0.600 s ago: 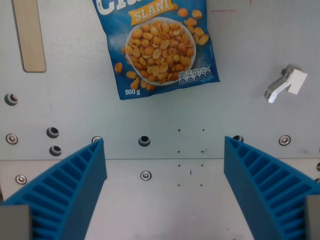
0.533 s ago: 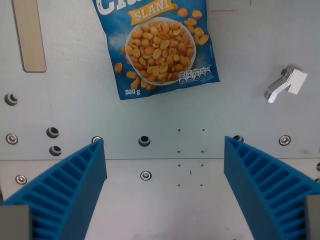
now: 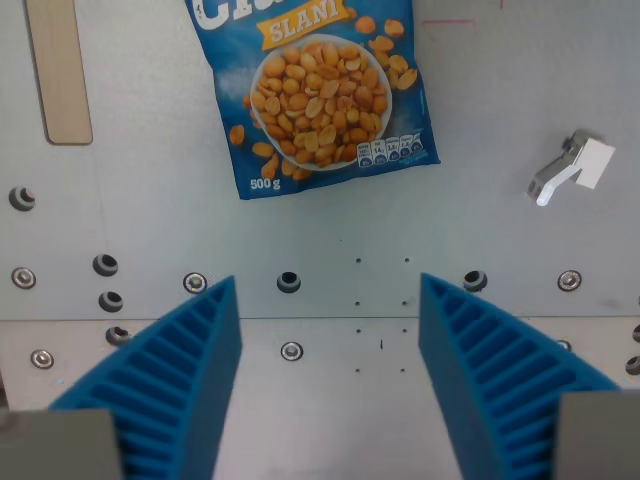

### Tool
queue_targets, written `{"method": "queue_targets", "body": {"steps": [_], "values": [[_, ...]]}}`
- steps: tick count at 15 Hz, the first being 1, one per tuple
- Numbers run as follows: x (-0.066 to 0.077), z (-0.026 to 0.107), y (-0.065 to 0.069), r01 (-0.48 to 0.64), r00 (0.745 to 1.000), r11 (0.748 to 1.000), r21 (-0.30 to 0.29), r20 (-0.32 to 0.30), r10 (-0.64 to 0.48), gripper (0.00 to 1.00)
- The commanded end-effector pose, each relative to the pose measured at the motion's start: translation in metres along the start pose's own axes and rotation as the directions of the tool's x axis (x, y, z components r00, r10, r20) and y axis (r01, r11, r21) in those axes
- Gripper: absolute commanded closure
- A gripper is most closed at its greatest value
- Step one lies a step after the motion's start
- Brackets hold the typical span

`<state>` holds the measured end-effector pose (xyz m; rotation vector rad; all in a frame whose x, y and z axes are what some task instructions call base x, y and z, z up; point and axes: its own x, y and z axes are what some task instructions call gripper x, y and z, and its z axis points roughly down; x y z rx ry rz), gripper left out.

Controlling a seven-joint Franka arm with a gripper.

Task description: Close gripper

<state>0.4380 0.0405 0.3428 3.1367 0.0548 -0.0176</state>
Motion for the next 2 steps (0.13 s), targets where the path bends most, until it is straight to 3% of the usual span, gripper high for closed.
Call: {"method": "queue_targets", "body": {"steps": [1, 2], "values": [[-0.0004, -0.0030, 0.0000, 0.000, 1.000, 1.000, 0.000, -0.006, 0.000, 1.00], [-0.0004, -0.0030, 0.0000, 0.000, 1.000, 1.000, 0.000, -0.006, 0.000, 1.00]]}}
